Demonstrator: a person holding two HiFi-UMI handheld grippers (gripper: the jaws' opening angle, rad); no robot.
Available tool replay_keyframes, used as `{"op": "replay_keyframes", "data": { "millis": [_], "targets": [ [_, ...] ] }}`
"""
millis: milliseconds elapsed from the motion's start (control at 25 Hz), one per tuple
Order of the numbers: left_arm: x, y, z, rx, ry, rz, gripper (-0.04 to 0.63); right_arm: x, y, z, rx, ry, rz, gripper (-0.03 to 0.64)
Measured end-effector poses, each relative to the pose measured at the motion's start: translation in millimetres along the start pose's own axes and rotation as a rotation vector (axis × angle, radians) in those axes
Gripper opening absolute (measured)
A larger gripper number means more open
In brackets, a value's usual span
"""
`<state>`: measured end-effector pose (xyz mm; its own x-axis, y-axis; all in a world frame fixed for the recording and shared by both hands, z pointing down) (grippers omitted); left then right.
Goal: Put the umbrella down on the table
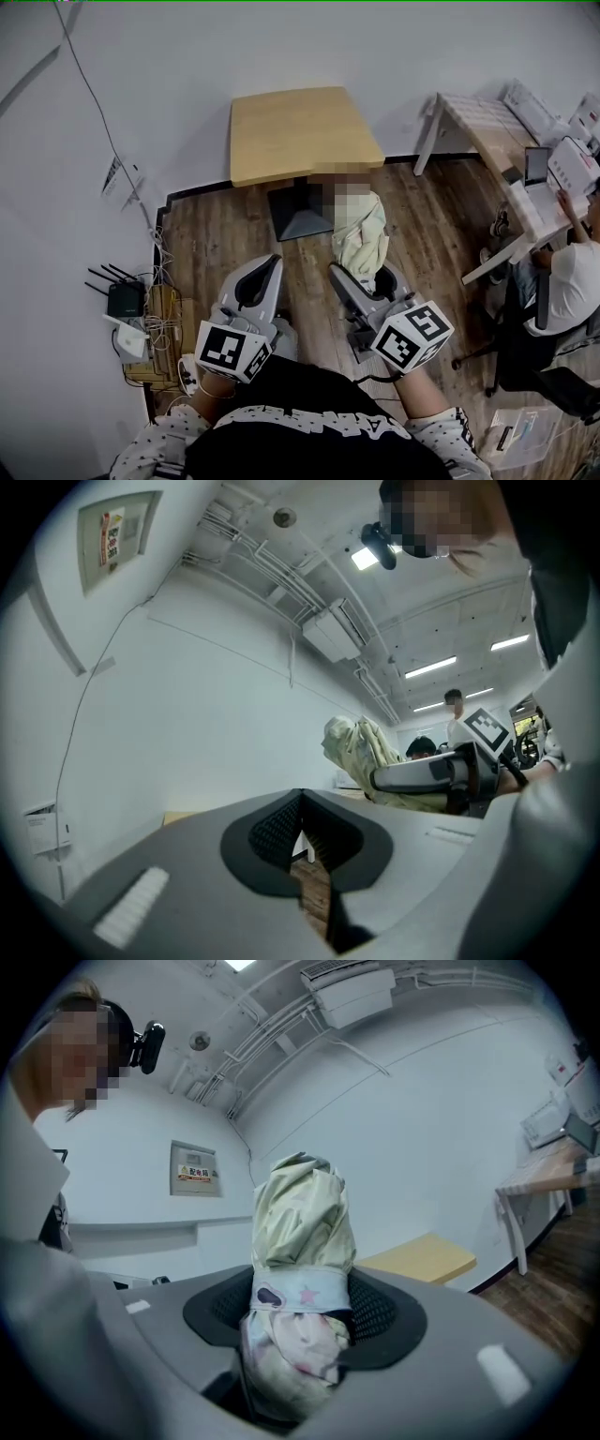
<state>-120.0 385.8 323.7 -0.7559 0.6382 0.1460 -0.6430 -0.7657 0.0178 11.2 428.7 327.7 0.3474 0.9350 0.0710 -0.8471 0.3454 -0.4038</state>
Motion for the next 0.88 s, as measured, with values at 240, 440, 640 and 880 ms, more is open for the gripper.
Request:
{"op": "replay_keyframes", "data": {
  "millis": [240, 440, 640, 880],
  "targets": [
    [-7, 33, 9, 0.007, 0.005, -0.034, 0.002, -34, 0, 1, 0.012, 0.013, -0.020, 0.279],
    [-30, 52, 12, 0.027, -0.007, -0.011, 0.002, -57, -15, 1, 0.011, 0.012, 0.015, 0.279],
    [-59, 71, 15, 0.041, -0.019, 0.021, 0.002, -77, -28, -5, 0.026, 0.012, 0.047, 0.279],
    [-94, 95, 18, 0.053, -0.018, 0.057, 0.002, -106, -49, -11, 0.015, 0.001, 0.092, 0.279]
  ]
}}
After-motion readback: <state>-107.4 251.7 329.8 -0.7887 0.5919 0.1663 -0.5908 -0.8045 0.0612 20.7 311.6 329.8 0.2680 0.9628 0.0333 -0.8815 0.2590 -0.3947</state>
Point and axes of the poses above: the fingertips, and each gripper's own axes: x backward along the fingers, y to its left, z out of its underside, the point moved 2 cm from there along x, backward along the fingers, and after that the axes turned 4 degrees about -y, right-handed, at the moved point
